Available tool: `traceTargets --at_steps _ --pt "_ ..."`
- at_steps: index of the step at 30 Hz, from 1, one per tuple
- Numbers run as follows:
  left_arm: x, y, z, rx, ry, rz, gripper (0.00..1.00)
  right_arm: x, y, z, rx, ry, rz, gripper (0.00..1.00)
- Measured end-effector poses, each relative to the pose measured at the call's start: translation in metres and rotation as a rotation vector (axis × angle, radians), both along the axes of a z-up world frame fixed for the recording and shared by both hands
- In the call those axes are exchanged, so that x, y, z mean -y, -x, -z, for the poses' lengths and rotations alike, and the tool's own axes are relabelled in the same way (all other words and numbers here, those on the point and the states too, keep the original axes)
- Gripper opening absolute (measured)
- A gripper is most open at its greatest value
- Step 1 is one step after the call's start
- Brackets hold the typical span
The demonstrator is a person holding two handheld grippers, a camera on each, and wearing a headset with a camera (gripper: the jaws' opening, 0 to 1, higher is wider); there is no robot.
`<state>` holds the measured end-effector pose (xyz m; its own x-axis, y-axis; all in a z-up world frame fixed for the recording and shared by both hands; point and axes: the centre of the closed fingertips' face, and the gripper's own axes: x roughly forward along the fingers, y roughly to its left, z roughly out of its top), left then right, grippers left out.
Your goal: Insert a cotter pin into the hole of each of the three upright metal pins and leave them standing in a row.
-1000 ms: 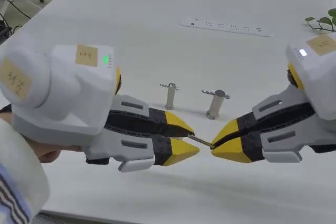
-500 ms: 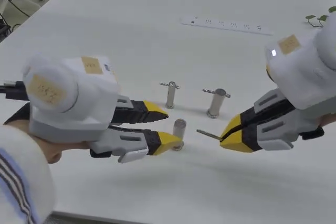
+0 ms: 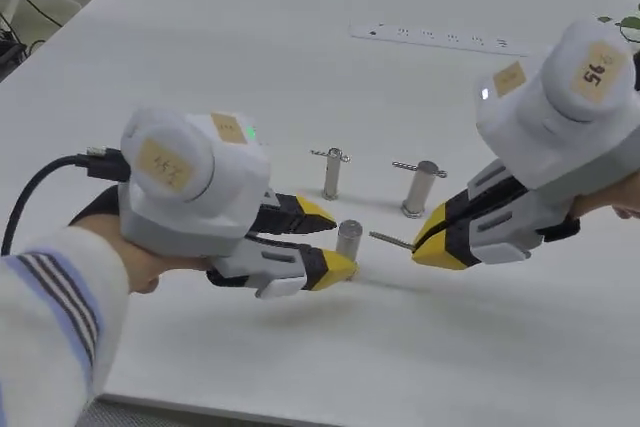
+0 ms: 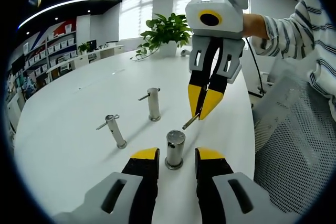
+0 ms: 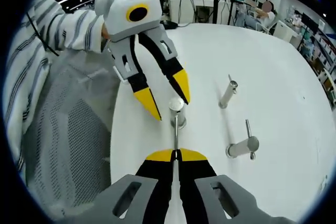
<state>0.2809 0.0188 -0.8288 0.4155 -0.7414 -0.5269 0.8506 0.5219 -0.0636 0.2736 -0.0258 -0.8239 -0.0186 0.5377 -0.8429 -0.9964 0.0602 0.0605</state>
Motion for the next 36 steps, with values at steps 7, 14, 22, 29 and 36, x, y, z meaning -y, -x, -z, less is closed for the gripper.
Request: traceTargets --at_steps 7,14,22,29,36 --pt "0.004 -0.002 0.009 -0.029 -0.004 -0.004 0.21 -0.001 -0.001 0.005 -0.01 0.02 -0.011 0.04" --pt "0.008 -0.005 0.013 -0.018 -0.004 -0.009 0.15 -0.004 -0.001 0.006 -0.012 0.023 -0.025 0.04" --pt "0.004 -0.008 0.014 -0.019 0.007 -0.024 0.12 -0.003 -0.002 0.004 -0.008 0.031 -0.037 0.04" --pt "0.005 -0.005 0.013 0.005 -0.001 0.011 0.12 -0.006 0.0 0.0 -0.005 0.028 -0.043 0.04" --pt "0.006 -0.004 0.013 0.027 -0.011 0.036 0.11 -0.008 0.001 0.002 0.001 0.042 -0.064 0.04"
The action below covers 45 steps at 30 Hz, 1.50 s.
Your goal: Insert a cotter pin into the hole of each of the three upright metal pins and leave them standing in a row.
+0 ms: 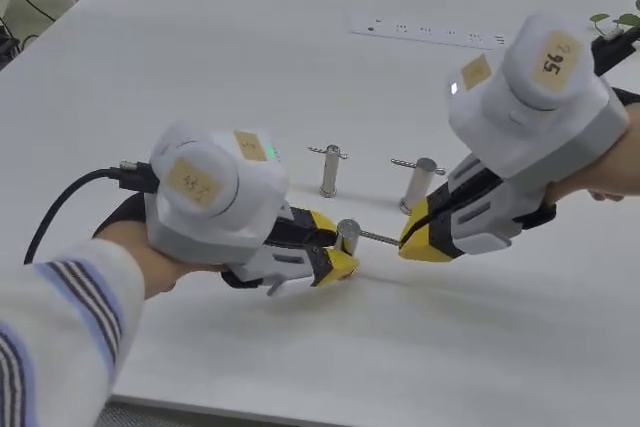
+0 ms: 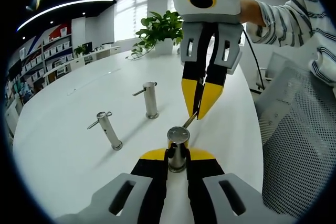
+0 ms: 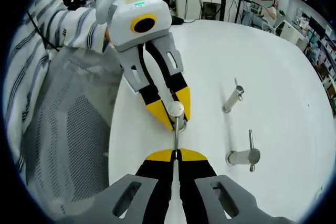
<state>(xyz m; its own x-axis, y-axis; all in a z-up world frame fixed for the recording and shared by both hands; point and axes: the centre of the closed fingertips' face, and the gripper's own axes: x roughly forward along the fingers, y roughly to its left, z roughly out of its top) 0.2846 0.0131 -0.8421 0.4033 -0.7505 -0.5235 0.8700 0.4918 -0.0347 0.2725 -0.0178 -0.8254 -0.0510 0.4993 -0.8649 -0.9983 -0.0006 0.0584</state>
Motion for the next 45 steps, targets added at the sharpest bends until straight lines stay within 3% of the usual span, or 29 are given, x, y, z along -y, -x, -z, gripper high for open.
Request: traceTargets --at_steps 5,17,30,39,45 --pt "0.001 0.001 0.0 0.02 -0.018 0.012 0.11 -0.001 -0.001 0.001 0.007 0.014 -0.012 0.04" --pt "0.0 -0.001 0.0 0.007 -0.016 0.005 0.11 -0.002 -0.003 0.003 0.007 0.038 -0.027 0.04" --pt "0.001 -0.001 0.0 0.005 -0.012 0.012 0.11 -0.003 -0.003 -0.009 0.021 0.032 -0.037 0.04" --pt "0.001 0.001 0.0 -0.002 -0.002 0.012 0.11 -0.004 -0.003 -0.005 0.035 -0.071 -0.017 0.04" --pt "0.001 0.0 0.0 -0.004 0.0 0.01 0.11 -0.006 -0.005 -0.002 0.039 -0.082 -0.003 0.04"
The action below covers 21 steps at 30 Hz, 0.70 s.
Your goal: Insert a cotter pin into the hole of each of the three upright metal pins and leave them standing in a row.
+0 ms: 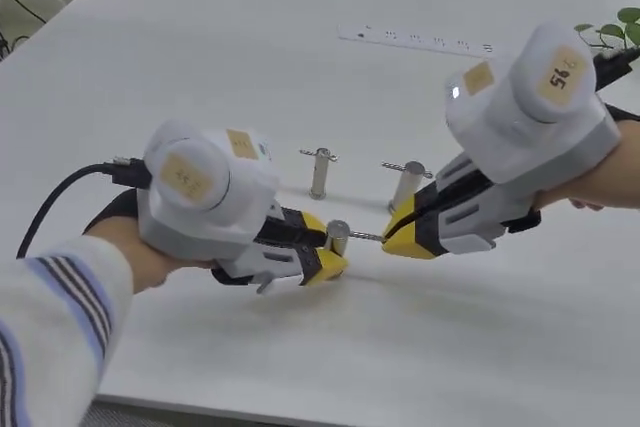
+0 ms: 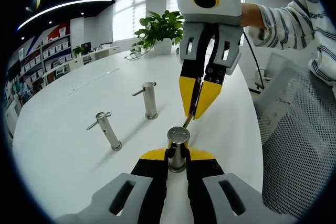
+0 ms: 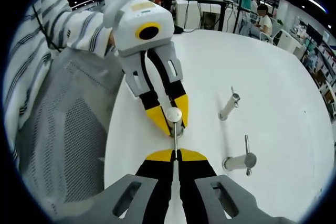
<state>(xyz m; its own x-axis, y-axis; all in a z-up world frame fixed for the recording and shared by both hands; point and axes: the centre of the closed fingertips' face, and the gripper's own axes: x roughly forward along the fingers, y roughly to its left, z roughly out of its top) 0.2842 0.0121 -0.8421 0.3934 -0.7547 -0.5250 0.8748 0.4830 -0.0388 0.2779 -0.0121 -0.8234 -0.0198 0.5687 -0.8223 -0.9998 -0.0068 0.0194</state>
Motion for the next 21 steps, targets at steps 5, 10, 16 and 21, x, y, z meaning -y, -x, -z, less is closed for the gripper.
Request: traceTargets --at_steps 5,10,16,21 --pt "-0.0004 -0.0001 0.0002 0.0 0.001 0.003 0.11 -0.0015 0.0003 0.0009 0.019 -0.003 -0.029 0.04" --pt "-0.0004 -0.0003 0.0002 -0.002 0.005 0.0 0.11 -0.002 -0.001 0.001 0.016 0.0 -0.023 0.04" --pt "0.0001 -0.0007 0.0003 -0.002 0.006 0.0 0.11 -0.0013 -0.0013 0.0013 -0.009 -0.014 0.024 0.04" --pt "0.0018 -0.0017 0.0002 0.0 0.01 0.003 0.11 0.0013 -0.0018 0.0001 -0.051 0.001 0.07 0.04"
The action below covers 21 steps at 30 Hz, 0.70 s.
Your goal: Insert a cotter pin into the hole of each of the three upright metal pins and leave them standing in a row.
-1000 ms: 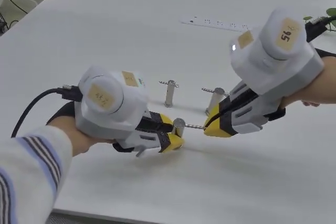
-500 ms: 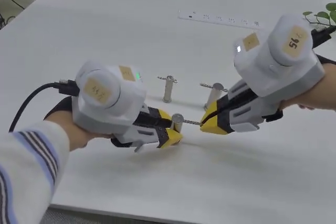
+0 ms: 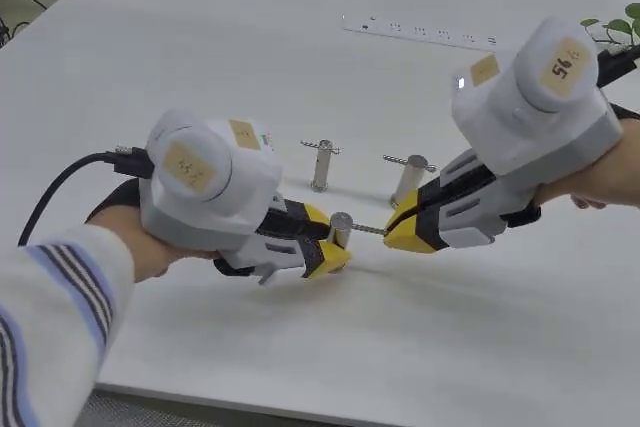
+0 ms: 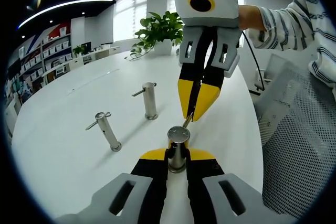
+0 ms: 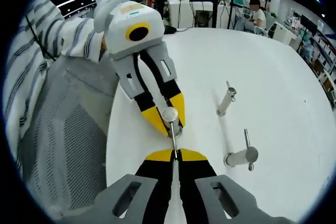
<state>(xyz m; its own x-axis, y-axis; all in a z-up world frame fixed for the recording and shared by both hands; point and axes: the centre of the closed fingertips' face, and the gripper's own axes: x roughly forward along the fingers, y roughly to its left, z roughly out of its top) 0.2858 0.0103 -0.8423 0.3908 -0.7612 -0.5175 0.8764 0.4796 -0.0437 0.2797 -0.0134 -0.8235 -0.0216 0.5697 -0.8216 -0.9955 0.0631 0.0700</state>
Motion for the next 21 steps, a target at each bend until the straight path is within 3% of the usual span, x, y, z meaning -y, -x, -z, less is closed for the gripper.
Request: traceTargets --at_steps 4,7,9,21 --pt "0.001 0.0 0.0 0.006 -0.005 0.008 0.11 0.001 0.003 -0.002 0.014 0.018 -0.031 0.04" --pt "0.001 0.0 0.001 -0.013 0.008 0.0 0.11 0.003 0.003 -0.004 0.031 0.019 -0.055 0.03" --pt "0.001 0.0 0.001 -0.007 0.001 0.004 0.11 0.005 0.002 -0.004 0.063 0.034 -0.098 0.03" --pt "0.002 0.0 0.004 -0.003 -0.01 0.015 0.11 -0.013 0.004 -0.003 0.091 -0.025 -0.156 0.03"
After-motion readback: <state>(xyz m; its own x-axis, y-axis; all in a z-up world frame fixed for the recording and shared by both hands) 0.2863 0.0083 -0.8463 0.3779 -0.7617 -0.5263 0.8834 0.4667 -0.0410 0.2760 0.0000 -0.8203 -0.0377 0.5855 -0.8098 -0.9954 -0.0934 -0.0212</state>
